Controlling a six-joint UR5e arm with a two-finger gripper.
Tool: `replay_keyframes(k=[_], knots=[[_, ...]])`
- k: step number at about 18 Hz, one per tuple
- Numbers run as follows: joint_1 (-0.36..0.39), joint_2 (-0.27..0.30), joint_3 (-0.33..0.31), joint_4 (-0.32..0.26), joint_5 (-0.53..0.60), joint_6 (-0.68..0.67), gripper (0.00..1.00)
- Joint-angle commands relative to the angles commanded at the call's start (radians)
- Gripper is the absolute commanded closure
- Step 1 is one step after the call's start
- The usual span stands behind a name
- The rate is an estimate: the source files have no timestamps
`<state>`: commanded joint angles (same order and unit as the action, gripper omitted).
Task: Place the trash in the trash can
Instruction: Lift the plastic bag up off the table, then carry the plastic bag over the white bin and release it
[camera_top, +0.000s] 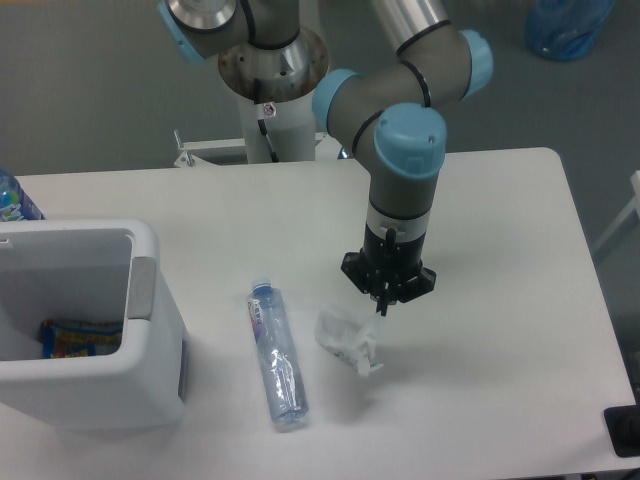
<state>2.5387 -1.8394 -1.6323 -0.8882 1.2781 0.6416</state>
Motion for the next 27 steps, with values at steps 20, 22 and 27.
replay_keyframes(k=[20, 22, 27], knots=[[-0.222, 0.149, 0.151, -0.002, -0.128, -0.540, 1.00], [-0.264, 0.175, 0.132, -0.002, -0.128, -0.542, 1.00], [-0.388, 0.181, 0.089, -0.002, -0.126, -0.542, 1.00]])
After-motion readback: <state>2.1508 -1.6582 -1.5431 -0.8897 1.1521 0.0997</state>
